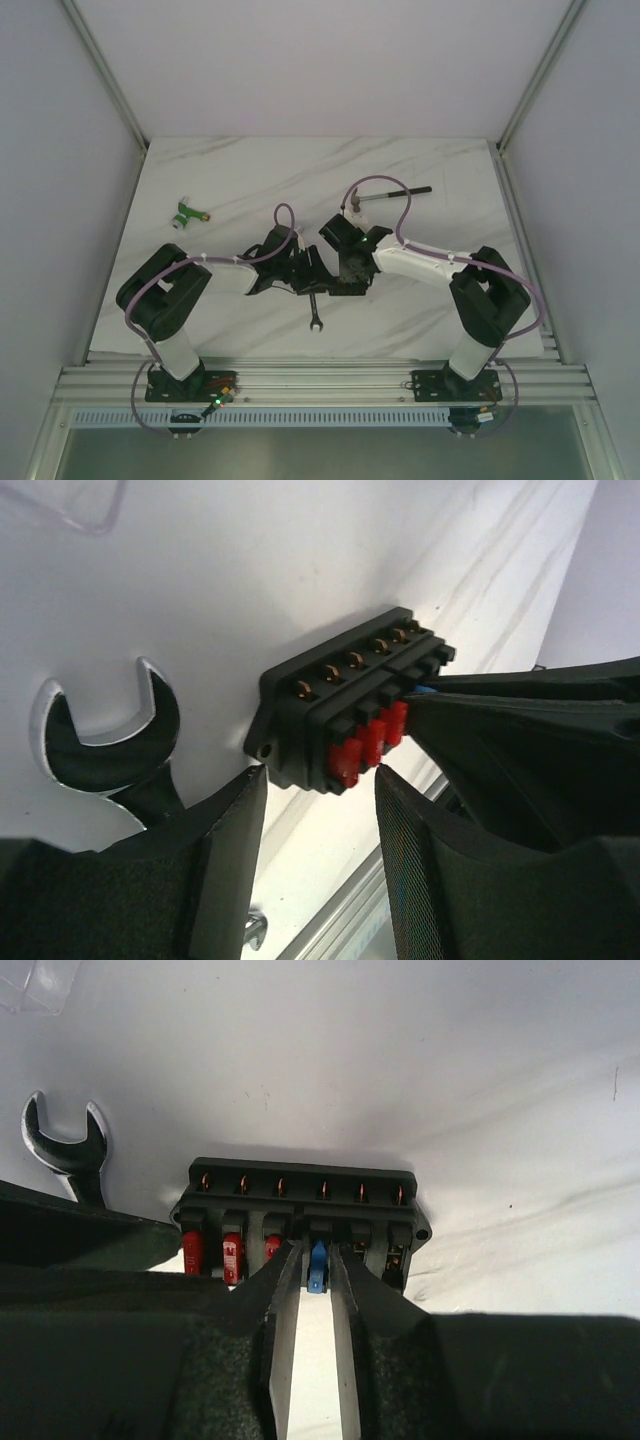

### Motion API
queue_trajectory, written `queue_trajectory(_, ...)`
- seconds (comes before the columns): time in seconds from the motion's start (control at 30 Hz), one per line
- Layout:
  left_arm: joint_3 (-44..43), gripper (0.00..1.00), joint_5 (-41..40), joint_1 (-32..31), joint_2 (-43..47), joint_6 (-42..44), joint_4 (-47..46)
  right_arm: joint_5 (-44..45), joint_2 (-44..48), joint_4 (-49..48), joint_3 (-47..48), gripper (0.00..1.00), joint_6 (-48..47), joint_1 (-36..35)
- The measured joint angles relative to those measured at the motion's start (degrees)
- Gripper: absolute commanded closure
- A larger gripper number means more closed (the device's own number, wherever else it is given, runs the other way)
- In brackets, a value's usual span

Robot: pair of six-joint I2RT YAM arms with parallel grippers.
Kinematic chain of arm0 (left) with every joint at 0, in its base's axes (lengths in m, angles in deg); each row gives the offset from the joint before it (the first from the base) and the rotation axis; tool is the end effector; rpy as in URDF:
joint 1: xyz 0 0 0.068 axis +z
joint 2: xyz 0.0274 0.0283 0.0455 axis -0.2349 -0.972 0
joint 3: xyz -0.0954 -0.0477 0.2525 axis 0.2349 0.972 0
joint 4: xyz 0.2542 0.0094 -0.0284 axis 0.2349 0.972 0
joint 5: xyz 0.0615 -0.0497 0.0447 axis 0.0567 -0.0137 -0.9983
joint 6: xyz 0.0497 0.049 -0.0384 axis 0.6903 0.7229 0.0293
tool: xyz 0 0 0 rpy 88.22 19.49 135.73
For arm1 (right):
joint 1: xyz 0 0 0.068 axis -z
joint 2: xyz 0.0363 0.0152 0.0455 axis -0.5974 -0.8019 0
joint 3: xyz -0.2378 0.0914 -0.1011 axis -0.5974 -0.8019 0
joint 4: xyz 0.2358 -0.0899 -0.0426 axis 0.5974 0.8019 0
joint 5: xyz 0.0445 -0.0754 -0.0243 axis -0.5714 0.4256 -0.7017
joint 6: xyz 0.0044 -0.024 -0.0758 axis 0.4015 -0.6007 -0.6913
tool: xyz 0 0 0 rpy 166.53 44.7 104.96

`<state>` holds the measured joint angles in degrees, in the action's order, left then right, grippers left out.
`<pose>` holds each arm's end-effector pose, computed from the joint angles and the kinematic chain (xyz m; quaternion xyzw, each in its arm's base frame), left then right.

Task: Snap on the fuse box
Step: Adjust the fuse in the fuse box base.

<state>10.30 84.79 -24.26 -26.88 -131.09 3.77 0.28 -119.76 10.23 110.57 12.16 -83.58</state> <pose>0.2565 -0.2358 0.1219 -0.0572 0.8794 -0.4493 0.1463 0.2492 0.2415 0.1687 -0.0380 0.9681 0.0588 0.2407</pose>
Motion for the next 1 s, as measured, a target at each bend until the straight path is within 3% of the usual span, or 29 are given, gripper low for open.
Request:
queue_trajectory(0.33,0.0,0.44,0.2,-0.1,-0.7,0.2,0.5,0.6,0.0,0.8,1.7,0.78,0.1,0.0)
queue_trajectory(0.57,0.0,0.44,0.2,-0.1,-0.7,0.2,0.6,1.2,-0.2,1.2,1.7,0.99,0.4,0.0)
queue_trajectory(1.0,-1.9,0.44,-1.7,-0.1,0.4,2.5,5.9,-1.9,0.1,0.7,1.2,1.0,0.4,1.9)
